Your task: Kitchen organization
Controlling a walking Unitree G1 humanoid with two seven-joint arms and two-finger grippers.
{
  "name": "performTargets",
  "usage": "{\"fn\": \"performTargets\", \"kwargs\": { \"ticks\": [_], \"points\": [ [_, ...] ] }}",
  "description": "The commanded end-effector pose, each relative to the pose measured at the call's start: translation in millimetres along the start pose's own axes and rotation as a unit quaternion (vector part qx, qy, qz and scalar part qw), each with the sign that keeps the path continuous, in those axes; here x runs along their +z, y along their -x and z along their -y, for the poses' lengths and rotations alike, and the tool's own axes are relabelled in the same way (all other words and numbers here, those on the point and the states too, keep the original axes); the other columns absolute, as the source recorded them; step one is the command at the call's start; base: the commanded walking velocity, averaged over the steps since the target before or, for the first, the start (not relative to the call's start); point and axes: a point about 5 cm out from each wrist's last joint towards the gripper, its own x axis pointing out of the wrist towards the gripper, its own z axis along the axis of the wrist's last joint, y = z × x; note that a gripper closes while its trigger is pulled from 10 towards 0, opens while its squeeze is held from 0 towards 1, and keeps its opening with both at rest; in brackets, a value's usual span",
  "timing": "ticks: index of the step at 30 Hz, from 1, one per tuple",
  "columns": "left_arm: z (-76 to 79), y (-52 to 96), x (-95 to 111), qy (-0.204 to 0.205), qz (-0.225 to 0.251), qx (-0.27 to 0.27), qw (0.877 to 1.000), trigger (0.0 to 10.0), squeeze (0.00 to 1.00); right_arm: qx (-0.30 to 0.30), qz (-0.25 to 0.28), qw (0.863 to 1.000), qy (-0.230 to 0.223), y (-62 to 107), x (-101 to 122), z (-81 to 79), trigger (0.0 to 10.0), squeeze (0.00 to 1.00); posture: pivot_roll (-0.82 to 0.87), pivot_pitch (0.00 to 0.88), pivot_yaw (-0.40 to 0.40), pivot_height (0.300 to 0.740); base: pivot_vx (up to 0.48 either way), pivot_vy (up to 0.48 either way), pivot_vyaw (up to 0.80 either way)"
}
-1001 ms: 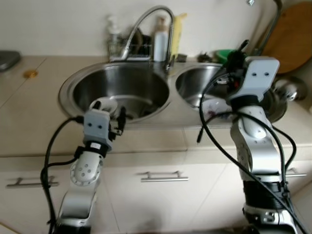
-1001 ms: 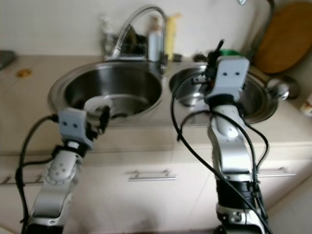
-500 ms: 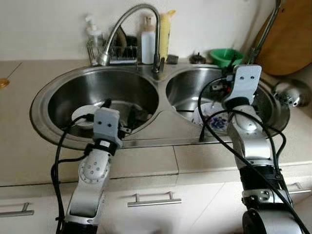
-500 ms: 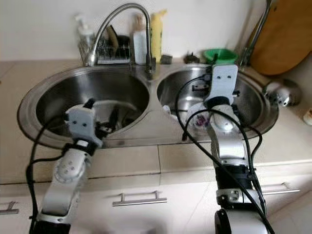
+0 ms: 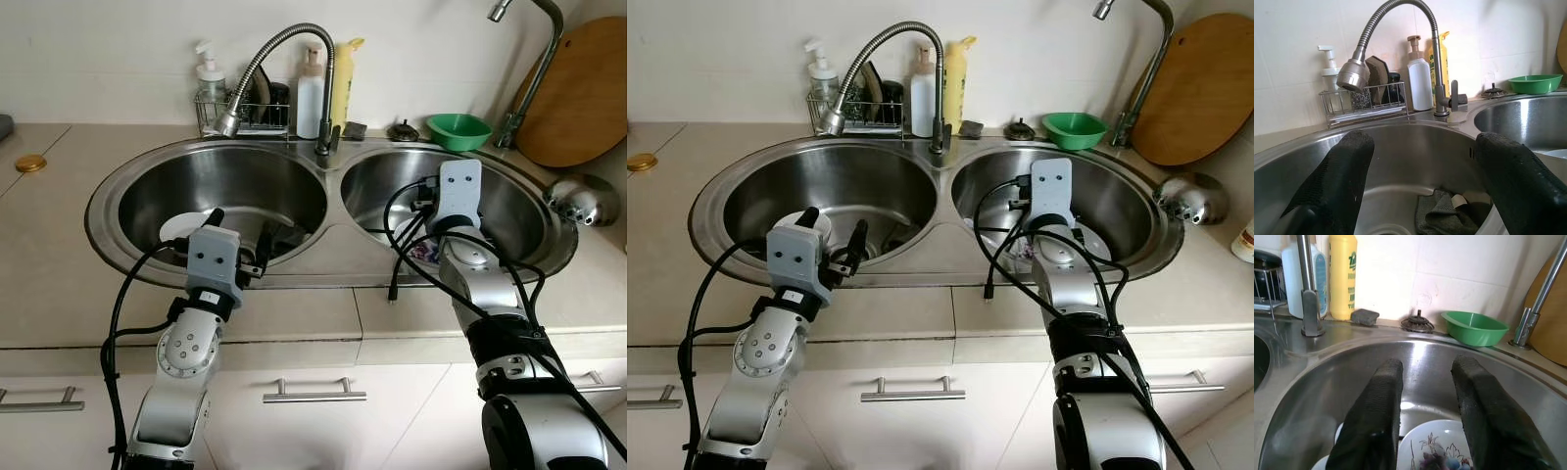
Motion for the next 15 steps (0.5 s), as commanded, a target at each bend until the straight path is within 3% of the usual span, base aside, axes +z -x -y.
{"fn": "performTargets", "kwargs": {
  "ticks": [1,10,15],
  "points": [
    [4.6,0.4,0,-0.003,0.002,-0.007,1.000,10.0,0.00,-0.001,0.020,1.000,-0.010,-3.8,12,2.0,10.0,1.00,0.05,0.000,-0.048,0.740,0.000,0.000,0.00],
    [6.6,3.8,-1,0.001,-0.003,-0.010,1.000,10.0,0.00,-0.014,0.058,0.997,-0.053,1.6,24,6.5,10.0,1.00,0.05,0.000,-0.047,0.740,0.000,0.000,0.00],
    [8.9,7.5,0,0.013,-0.001,-0.015,1.000,10.0,0.00,-0.020,0.108,0.991,-0.083,18.3,36,4.0,10.0,1.00,0.05,0.000,-0.052,0.740,0.000,0.000,0.00]
  ]
}}
